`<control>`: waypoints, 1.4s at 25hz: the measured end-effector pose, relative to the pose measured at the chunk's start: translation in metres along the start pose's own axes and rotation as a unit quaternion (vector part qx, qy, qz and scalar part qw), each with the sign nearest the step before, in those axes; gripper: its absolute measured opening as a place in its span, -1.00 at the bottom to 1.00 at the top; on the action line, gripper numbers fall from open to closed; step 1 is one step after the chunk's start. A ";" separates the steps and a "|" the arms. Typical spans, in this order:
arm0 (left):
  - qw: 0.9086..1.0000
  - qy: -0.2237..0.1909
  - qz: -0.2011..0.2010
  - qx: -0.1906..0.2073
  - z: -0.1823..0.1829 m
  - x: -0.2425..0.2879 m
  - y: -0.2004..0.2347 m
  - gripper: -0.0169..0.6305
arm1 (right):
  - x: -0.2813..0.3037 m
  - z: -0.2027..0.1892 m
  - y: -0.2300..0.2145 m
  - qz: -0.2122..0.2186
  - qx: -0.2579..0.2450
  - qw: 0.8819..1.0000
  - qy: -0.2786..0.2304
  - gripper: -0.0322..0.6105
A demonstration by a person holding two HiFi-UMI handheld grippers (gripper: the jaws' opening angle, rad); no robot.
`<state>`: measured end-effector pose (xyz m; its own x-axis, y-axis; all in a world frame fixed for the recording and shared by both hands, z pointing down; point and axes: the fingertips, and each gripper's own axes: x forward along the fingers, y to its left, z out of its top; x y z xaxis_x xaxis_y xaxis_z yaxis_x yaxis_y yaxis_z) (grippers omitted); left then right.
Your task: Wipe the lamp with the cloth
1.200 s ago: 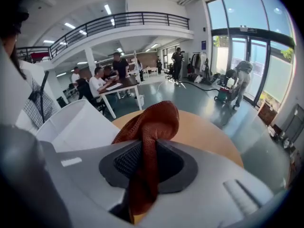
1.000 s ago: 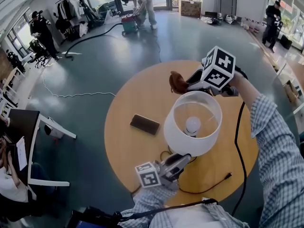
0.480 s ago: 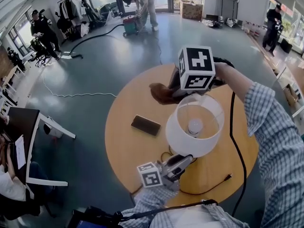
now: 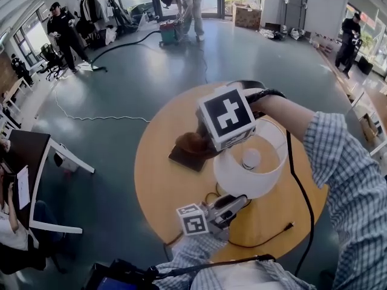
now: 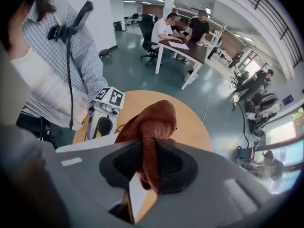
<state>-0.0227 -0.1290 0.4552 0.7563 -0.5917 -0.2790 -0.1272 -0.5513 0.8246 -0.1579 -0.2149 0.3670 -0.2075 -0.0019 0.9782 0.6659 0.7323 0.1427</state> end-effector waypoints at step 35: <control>1.000 0.000 -0.005 -0.015 -0.002 -0.001 0.009 -0.50 | -0.042 0.010 0.168 -0.354 0.082 0.928 -0.079 -0.65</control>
<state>-0.0234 -0.1322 0.4644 0.7569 -0.5871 -0.2872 -0.1008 -0.5390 0.8363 -0.0442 -0.0852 0.3481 -0.6627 -0.4324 0.6115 0.2066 0.6792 0.7043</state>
